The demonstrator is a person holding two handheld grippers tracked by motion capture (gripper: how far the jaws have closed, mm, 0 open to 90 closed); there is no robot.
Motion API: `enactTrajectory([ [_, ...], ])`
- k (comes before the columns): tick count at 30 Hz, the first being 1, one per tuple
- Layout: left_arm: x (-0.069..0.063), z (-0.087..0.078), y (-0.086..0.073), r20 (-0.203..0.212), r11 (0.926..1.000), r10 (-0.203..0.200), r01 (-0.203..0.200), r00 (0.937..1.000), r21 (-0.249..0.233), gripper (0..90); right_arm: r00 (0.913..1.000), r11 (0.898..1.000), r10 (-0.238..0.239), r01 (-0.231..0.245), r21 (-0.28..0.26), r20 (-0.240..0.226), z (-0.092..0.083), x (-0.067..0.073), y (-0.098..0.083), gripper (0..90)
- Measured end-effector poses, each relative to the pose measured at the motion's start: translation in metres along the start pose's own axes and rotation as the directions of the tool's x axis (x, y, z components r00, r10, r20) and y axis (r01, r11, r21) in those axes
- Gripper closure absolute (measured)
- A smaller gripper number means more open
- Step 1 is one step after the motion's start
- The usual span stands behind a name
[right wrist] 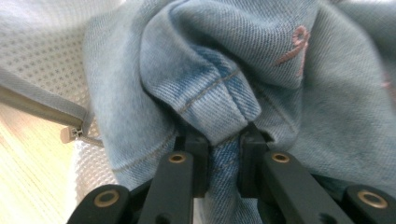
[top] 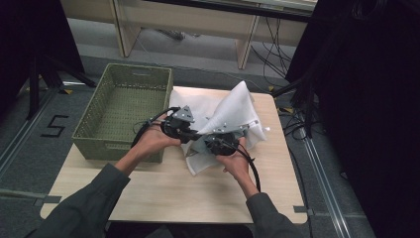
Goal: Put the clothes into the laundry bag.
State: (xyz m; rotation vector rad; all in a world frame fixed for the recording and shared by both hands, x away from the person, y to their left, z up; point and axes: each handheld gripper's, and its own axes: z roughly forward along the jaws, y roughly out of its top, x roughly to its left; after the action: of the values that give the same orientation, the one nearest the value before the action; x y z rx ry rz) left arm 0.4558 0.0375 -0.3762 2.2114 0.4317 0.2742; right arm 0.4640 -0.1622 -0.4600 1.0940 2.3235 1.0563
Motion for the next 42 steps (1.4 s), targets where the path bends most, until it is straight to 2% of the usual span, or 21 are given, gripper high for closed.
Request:
enactTrajectory([
  [1,-0.001,0.001,0.001,0.008,0.9999,0.010,-0.010,0.9999,0.008,85.5,0.9995,1.000,0.030,-0.030,0.007,-0.010,0.001,0.004,-0.002,79.4],
  [6,-0.005,-0.004,0.002,0.027,0.9996,-0.008,0.009,0.9996,-0.027,85.4,0.9990,0.999,0.005,-0.007,-0.047,-0.044,-0.009,0.008,0.001,79.4],
  [10,-0.004,-0.005,0.001,-0.001,0.9979,0.059,-0.059,0.9982,0.024,84.4,0.9975,0.999,0.005,-0.007,-0.033,-0.070,-0.023,0.015,0.003,79.4],
  [11,-0.005,-0.003,-0.001,0.000,0.9974,0.065,-0.065,0.9979,0.029,83.8,0.9972,1.000,0.009,-0.011,-0.029,-0.074,-0.023,0.015,0.003,79.4],
  [12,-0.008,0.000,-0.003,-0.008,0.9986,0.043,-0.043,0.9990,0.032,82.5,0.9974,0.999,0.006,-0.009,-0.040,-0.071,-0.021,0.014,0.001,79.3],
  [13,-0.008,0.001,-0.005,-0.008,0.9973,0.060,-0.060,0.9981,0.043,80.6,0.9957,0.999,0.043,-0.044,-0.014,-0.082,-0.021,0.016,0.001,79.1],
  [14,-0.011,0.004,-0.009,-0.013,0.9961,0.063,-0.062,0.9979,0.062,78.7,0.9962,0.999,0.038,-0.040,-0.023,-0.078,-0.019,0.016,-0.001,79.0],
  [17,-0.016,0.004,-0.019,-0.064,0.9977,0.045,-0.042,0.9970,0.054,68.5,0.9955,0.999,0.031,-0.032,-0.008,-0.089,-0.017,0.014,-0.002,78.8],
  [19,-0.021,-0.001,-0.027,-0.122,0.9979,0.062,-0.059,0.9905,0.026,62.1,0.9935,0.998,0.056,-0.057,-0.004,-0.099,-0.018,0.015,-0.002,78.8],
  [20,-0.026,-0.005,-0.031,-0.144,0.9981,0.062,-0.060,0.9877,0.015,60.1,0.9952,0.999,0.040,-0.042,-0.025,-0.090,-0.017,0.013,-0.003,78.7],
  [21,-0.031,-0.008,-0.034,-0.157,0.9966,0.083,-0.082,0.9842,0.012,57.0,0.9949,0.999,0.041,-0.044,-0.030,-0.092,-0.016,0.013,-0.003,78.7],
  [23,-0.041,-0.014,-0.042,-0.178,0.9968,0.075,-0.079,0.9811,-0.011,54.8,0.9944,0.999,0.049,-0.051,-0.019,-0.094,-0.016,0.012,-0.003,78.5],
  [25,-0.053,-0.016,-0.055,-0.159,0.9990,0.038,-0.041,0.9865,-0.016,52.9,0.9935,0.999,0.054,-0.054,-0.001,-0.100,-0.017,0.013,-0.003,78.4],
  [26,-0.061,-0.014,-0.066,-0.144,0.9987,0.050,-0.050,0.9884,-0.001,52.1,0.9920,0.997,0.073,-0.073,0.003,-0.102,-0.017,0.015,-0.004,78.4],
  [30,-0.074,0.014,-0.092,-0.078,0.9931,0.057,-0.048,0.9954,0.107,48.1,0.9948,0.999,0.044,-0.045,-0.010,-0.092,-0.016,0.012,-0.004,78.0],
  [32,-0.075,0.029,-0.096,-0.071,0.9902,0.061,-0.051,0.9956,0.130,45.4,0.9942,0.999,0.048,-0.049,-0.006,-0.096,-0.016,0.012,-0.003,77.8],
  [33,-0.073,0.036,-0.097,-0.073,0.9843,0.095,-0.083,0.9928,0.156,43.9,0.9938,0.999,0.053,-0.054,-0.003,-0.098,-0.016,0.012,-0.003,77.7],
  [38,-0.064,0.061,-0.107,-0.099,0.9775,0.040,-0.018,0.9942,0.210,37.8,0.9945,0.999,0.045,-0.046,-0.012,-0.095,-0.016,0.011,-0.004,77.3],
  [39,-0.062,0.063,-0.110,-0.098,0.9799,0.019,0.000,0.9950,0.199,38.9,0.9957,0.999,0.033,-0.035,-0.023,-0.087,-0.016,0.010,-0.004,77.3],
  [41,-0.058,0.064,-0.111,-0.073,0.9818,-0.049,0.061,0.9961,0.180,43.5,0.9948,0.998,0.059,-0.060,0.002,-0.082,-0.017,0.013,-0.004,77.3],
  [42,-0.055,0.064,-0.111,-0.058,0.9823,-0.049,0.059,0.9971,0.178,48.4,0.9963,0.999,0.042,-0.042,0.000,-0.074,-0.018,0.012,-0.004,77.3],
])
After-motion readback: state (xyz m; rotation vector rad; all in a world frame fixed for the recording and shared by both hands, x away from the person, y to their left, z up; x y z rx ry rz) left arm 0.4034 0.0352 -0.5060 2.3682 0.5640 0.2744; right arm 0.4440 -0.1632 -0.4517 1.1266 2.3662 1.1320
